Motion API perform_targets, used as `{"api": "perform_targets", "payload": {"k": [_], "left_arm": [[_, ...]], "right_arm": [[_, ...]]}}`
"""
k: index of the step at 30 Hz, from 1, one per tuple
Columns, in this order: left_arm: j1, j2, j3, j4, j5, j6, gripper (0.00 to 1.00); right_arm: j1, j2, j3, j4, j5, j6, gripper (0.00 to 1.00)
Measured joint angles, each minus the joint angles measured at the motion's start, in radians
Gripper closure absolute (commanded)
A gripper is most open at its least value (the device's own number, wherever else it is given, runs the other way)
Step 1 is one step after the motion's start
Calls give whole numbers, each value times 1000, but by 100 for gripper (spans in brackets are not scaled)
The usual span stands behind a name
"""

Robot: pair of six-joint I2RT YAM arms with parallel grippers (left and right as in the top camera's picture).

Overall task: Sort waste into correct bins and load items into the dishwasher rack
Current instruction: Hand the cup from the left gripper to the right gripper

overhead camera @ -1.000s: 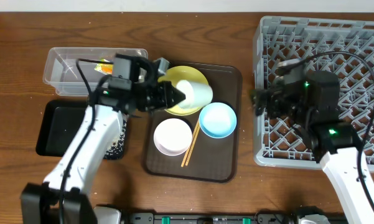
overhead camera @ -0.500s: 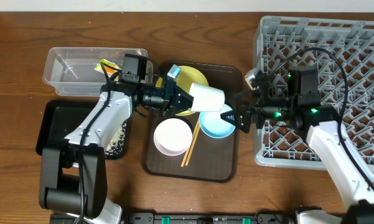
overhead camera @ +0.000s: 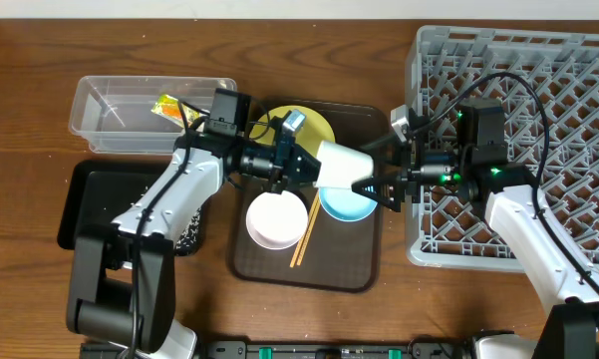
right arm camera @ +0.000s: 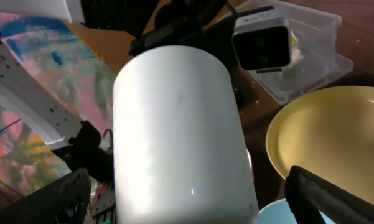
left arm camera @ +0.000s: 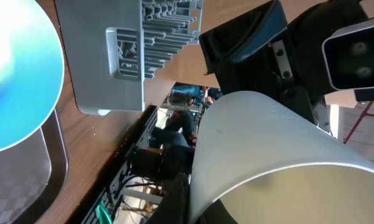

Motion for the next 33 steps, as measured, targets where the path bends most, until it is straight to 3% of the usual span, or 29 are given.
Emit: {"api": "perform_targets", "payload": {"k": [33], "left_arm": [[-27, 0, 0, 29, 0, -109, 94]], "right_arm": [[0, 0, 0, 0, -57, -5, 16]]}}
